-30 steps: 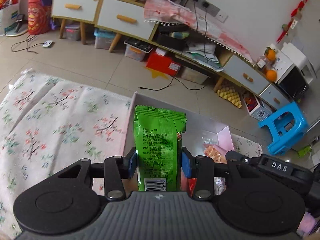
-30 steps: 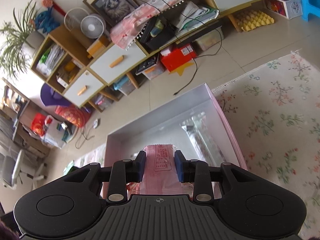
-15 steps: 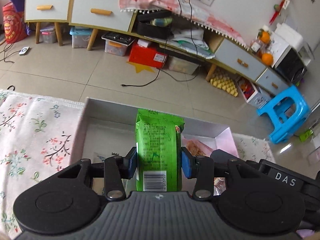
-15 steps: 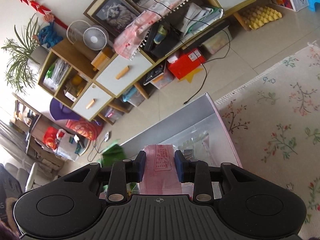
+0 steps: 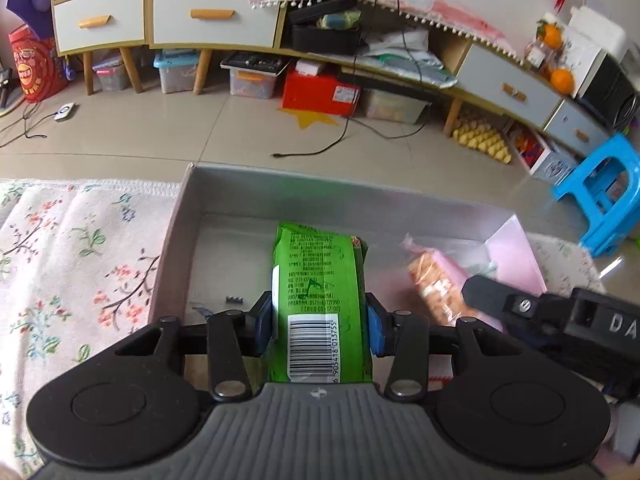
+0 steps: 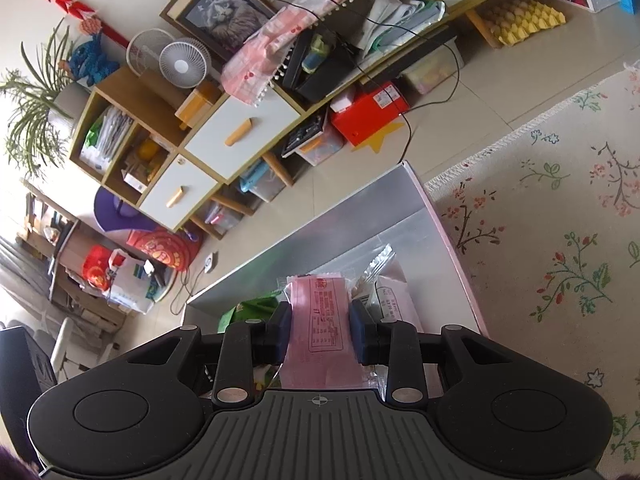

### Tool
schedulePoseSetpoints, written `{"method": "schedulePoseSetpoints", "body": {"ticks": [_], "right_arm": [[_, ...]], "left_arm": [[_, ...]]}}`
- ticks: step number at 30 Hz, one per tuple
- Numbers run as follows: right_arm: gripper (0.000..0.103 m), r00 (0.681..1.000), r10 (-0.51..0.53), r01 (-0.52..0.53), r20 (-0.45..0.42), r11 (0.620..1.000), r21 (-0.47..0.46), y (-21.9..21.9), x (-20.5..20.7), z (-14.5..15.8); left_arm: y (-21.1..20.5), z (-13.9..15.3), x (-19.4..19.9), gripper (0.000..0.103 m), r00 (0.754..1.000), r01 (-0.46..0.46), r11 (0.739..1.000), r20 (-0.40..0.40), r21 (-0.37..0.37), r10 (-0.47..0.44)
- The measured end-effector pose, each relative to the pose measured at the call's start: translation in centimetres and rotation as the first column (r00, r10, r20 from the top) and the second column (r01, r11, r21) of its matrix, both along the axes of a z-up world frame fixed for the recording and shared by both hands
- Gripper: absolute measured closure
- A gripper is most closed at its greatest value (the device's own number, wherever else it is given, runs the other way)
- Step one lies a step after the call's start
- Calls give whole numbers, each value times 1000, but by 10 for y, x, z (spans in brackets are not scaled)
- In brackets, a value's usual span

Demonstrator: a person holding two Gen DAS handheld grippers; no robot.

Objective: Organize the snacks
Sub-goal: 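Carry the green pack and pink packet over the pink box with both grippers, then open both grippers to drop the packs into the pink box and lift away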

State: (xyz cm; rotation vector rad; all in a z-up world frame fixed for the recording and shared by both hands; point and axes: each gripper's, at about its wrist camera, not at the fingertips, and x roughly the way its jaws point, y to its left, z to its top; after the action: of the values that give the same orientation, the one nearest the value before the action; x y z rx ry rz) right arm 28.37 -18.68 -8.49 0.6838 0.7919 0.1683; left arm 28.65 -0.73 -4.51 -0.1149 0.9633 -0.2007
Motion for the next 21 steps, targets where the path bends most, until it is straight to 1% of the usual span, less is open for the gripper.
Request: {"method": "schedulePoseSetpoints", "body": {"ticks": [2, 3, 4, 6, 7, 8, 9, 10, 11, 14, 16, 17, 20, 21], "right_arm": [[72, 1000, 5, -5, 0, 1000, -22, 1, -2, 2], [70, 1000, 6, -6, -1, 1000, -30, 2, -2, 3], [70, 1000, 3, -3, -1, 999, -34, 2, -3, 5], [69, 1000, 9, -9, 4, 1000, -21, 1, -4, 8], [67, 1000, 13, -13, 6, 1000, -17, 0, -5, 10], [60, 1000, 17, -16, 12, 1000, -20, -1, -7, 13], [52, 1000, 17, -17, 20, 999, -28, -1, -9, 16], [48, 999, 19, -18, 27, 999, -41, -1, -11, 20], [45, 999, 20, -18, 31, 998, -55, -1, -13, 23], [43, 999, 9, -7, 31, 997, -71, -3, -20, 32], [39, 1000, 2, 0, 24, 997, -78, -4, -24, 37], [37, 1000, 2, 0, 20, 996, -87, -3, -27, 40], [36, 1000, 14, -13, 7, 992, -126, 2, -36, 49], [34, 1000, 19, -18, 3, 990, -137, 4, -39, 52]], "left_arm": [[-2, 1, -3, 61, 1000, 6, 1000, -5, 21, -6], [-2, 2, -4, 61, 1000, 8, 999, -8, 32, -8], [-4, 3, -5, 60, 1000, 13, 999, -7, 44, -12], [-7, 4, -5, 56, 1000, 11, 998, 3, 60, -11], [-7, 7, -7, 51, 1000, 2, 998, 19, 63, -3], [-7, 10, -11, 47, 999, -9, 998, 38, 68, 7], [-8, 13, -13, 38, 998, -12, 997, 60, 72, 7], [-9, 17, -17, 35, 997, -8, 997, 80, 77, 2], [-10, 20, -19, 35, 995, -2, 997, 96, 83, -6], [-11, 32, -27, 28, 993, 13, 996, 117, 93, -24], [-11, 39, -33, 22, 992, 18, 995, 126, 98, -31], [-11, 42, -36, 21, 991, 22, 995, 127, 101, -35], [-11, 46, -44, 17, 991, 27, 995, 129, 98, -40], [-11, 47, -47, 15, 991, 26, 995, 126, 94, -38]]}}
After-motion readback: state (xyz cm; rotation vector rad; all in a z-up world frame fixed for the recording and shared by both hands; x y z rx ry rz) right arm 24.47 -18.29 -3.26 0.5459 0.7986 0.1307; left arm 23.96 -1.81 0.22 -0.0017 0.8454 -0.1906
